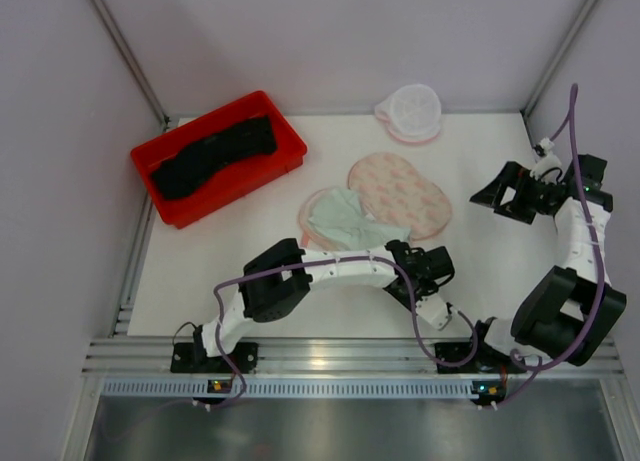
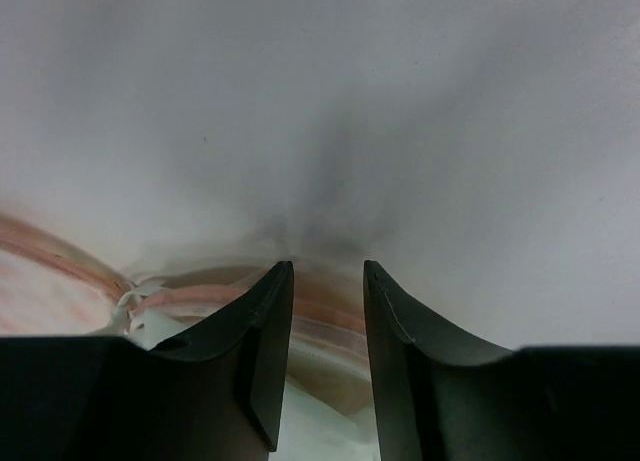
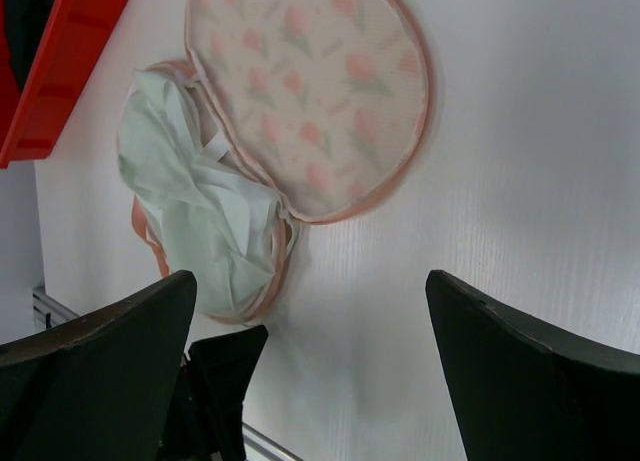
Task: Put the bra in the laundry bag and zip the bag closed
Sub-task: Adjust the bra in the laundry bag.
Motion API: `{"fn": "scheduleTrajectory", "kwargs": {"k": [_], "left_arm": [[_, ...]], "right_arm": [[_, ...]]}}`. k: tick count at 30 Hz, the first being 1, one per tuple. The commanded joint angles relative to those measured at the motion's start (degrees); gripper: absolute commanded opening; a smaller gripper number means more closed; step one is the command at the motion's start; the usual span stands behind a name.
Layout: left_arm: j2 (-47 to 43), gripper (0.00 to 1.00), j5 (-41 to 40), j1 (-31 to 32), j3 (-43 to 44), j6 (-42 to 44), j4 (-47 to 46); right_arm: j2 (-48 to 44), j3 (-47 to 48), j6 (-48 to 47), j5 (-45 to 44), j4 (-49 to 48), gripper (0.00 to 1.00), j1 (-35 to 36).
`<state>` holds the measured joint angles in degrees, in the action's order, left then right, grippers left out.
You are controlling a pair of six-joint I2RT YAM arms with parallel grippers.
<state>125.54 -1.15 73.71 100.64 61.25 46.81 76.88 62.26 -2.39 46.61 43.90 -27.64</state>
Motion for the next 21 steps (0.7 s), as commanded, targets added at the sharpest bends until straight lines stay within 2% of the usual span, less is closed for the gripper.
{"fn": "scheduleTrajectory", "kwargs": {"k": [1, 7, 11, 12, 14, 21], "left_arm": [[0.9, 0.40, -1.0, -0.1, 1.1, 1.3, -2.7], [1.5, 0.25, -3.1, -0.1, 0.3, 0.5, -8.1], [0.1, 0.12, -2.8, -0.4, -0.1, -2.3, -11.7], [-0.4, 0.06, -2.8, -0.5, 0.0, -2.8, -12.5], [-0.9, 0.01, -3.2, -0.8, -0.1, -4.4, -13.3], [-3.2, 0.00, -2.6, -3.5, -0.3, -12.1, -16.7]], "right_arm": [[-1.8, -0.5, 0.3, 1.5, -1.0, 0.99, -0.9], [-2.2, -0.8, 0.1, 1.5, -0.9, 0.99, -1.2], [-2.4, -1.8, 0.9, 1.8, -2.1, 0.99, -1.3], [-2.4, -1.8, 1.1, 1.8, -2.2, 0.99, -1.3], [-2.4, -1.6, 1.2, 1.9, -2.2, 0.99, -1.3], [-2.4, -2.1, 1.3, 2.0, -2.5, 0.99, -1.3]]}}
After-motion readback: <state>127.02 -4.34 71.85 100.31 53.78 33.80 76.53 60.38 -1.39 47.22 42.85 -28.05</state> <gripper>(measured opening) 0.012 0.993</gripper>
